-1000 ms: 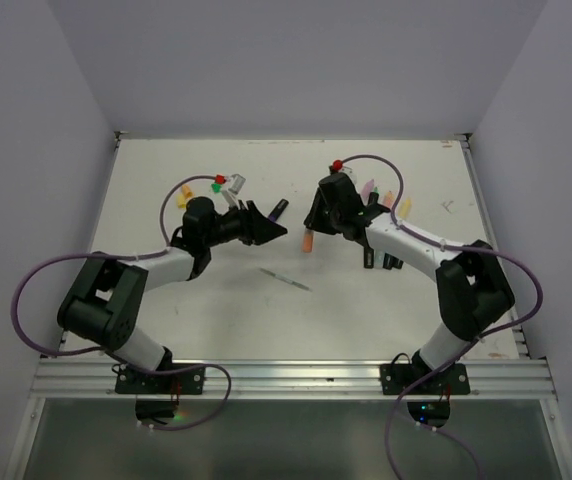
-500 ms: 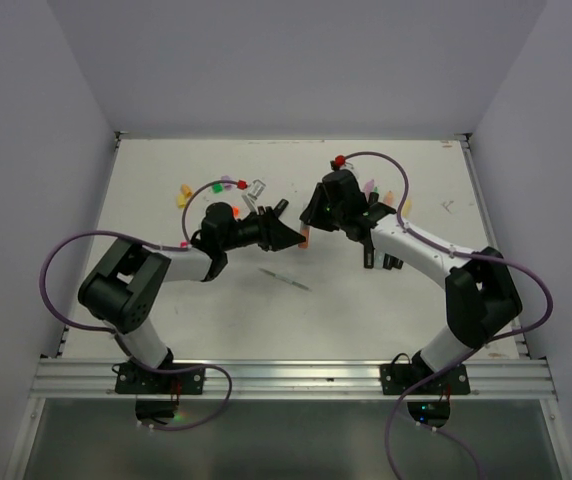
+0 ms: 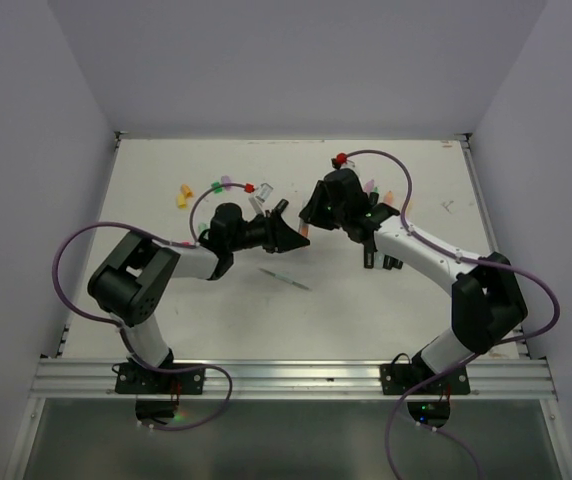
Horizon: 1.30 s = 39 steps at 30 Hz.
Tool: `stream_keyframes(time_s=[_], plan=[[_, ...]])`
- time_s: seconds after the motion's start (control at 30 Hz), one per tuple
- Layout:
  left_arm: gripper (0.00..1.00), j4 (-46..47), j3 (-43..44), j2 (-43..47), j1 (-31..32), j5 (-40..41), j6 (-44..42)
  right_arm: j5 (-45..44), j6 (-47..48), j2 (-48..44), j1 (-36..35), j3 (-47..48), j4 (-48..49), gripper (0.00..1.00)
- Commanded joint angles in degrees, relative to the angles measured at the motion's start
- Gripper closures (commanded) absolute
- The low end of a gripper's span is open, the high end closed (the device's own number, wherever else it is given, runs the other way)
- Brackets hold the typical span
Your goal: Open the pen caps
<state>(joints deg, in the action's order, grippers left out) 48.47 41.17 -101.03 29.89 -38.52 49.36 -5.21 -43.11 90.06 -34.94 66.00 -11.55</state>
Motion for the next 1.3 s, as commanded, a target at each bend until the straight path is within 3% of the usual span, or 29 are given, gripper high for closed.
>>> stream_keyframes(time_s=[0.0,0.1,0.23,0.33,0.47,0.63,0.87,1.07,1.13,1.17,1.2,1.23,1.27], plan=[[0.49,-0.1,3.0,-0.3,0.8,1.3,-0.3,-1.1,-0.8,-2.5,-0.1,1.5,1.2,1.0],[0.57,-0.2,3.6,-0.4,1.0,1.3,0.0,-1.0,-0.9,-2.3,-0.2,1.8,1.1,1.0],[0.59,-0.3,4.4,-0.7,1.0,1.2,0.6,-1.1,-1.0,-2.4,-0.5,1.8,0.9,1.0],[0.71,-0.4,4.7,-1.0,1.2,1.0,0.6,-1.5,-1.2,-2.6,-0.6,1.6,0.9,1.0],[1.0,-0.8,4.4,-1.1,1.3,0.2,-0.1,-2.1,-1.4,-3.8,-0.6,0.7,0.7,1.0],[1.0,1.3,3.0,-0.1,1.3,-1.2,-0.8,-0.9,-0.3,-4.0,-0.5,0.0,1.5,0.63],[1.0,4.5,3.3,0.3,1.4,-2.5,1.0,0.7,-0.1,-3.5,-0.5,-0.7,3.2,0.57],[1.0,5.2,3.0,1.4,2.0,-2.8,1.5,2.0,-1.0,-2.1,-0.6,-0.8,4.2,0.59],[1.0,4.9,2.8,1.9,2.2,-2.5,1.4,2.1,-1.4,-1.5,-0.7,-0.9,4.4,0.65],[1.0,4.6,2.8,2.0,2.2,-2.3,1.3,2.1,-1.5,-1.2,-0.7,-1.0,4.5,0.71],[1.0,4.4,2.8,2.2,2.2,-2.2,1.3,2.0,-1.6,-0.9,-0.9,-1.1,4.6,0.89],[1.0,4.2,2.8,2.3,2.2,-2.1,1.3,1.5,-1.7,-0.7,-0.9,-1.1,4.4,0.99],[1.0,3.7,3.0,2.3,2.4,-2.0,1.3,0.8,-1.7,-0.3,-0.9,-1.1,4.2,1.0]])
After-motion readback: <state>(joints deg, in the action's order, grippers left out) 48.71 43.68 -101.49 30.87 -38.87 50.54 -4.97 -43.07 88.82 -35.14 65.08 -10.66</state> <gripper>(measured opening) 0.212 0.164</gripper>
